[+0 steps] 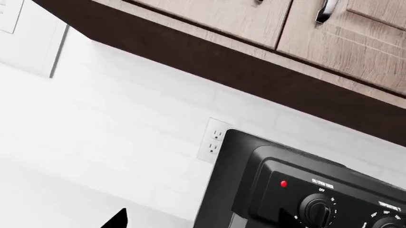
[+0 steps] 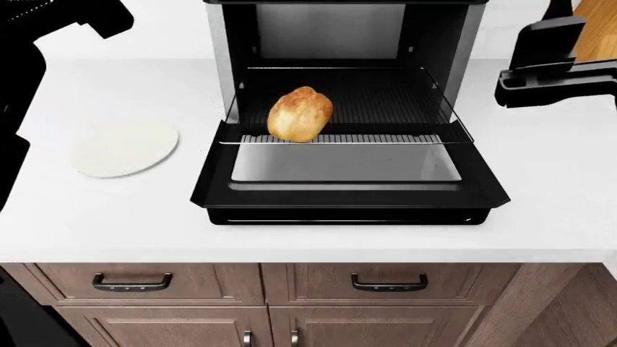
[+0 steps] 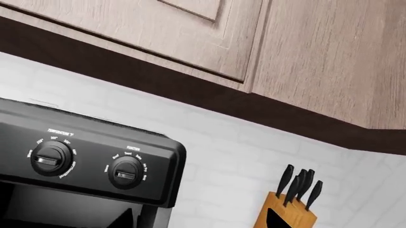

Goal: Place the bread on the rack of the toaster oven.

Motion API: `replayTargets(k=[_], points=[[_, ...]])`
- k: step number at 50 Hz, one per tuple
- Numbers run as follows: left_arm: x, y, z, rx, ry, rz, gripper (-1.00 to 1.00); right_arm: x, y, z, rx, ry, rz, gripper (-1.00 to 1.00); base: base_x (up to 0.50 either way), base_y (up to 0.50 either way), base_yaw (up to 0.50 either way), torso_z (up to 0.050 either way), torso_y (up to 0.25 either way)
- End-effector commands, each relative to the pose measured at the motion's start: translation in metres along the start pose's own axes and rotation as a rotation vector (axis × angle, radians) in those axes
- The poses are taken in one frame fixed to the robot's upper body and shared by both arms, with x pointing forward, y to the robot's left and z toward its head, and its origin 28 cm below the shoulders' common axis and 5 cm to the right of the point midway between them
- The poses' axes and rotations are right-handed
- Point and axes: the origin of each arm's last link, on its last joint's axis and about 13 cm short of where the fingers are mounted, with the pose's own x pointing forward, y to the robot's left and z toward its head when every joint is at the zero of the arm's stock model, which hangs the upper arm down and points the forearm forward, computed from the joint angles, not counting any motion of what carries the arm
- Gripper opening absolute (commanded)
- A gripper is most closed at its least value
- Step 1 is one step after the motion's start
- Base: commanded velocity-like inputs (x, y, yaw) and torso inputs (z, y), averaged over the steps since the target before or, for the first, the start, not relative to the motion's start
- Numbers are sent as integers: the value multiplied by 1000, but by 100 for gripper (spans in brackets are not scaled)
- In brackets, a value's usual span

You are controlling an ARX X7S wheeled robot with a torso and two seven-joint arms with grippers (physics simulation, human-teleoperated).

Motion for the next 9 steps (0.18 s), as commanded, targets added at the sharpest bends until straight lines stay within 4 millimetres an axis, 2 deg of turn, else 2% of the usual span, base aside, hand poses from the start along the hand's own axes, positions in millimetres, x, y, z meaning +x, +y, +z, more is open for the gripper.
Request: replayTargets(k=[1,9], points=[[-3,-2,7,-8,-19,-6,100,2,0,6,-3,-19,4,100,0,0,0,0,0],[-4,-2,13,-13,-34,-10,100,4,1,11,-5,-34,10,100,0,0,0,0,0]])
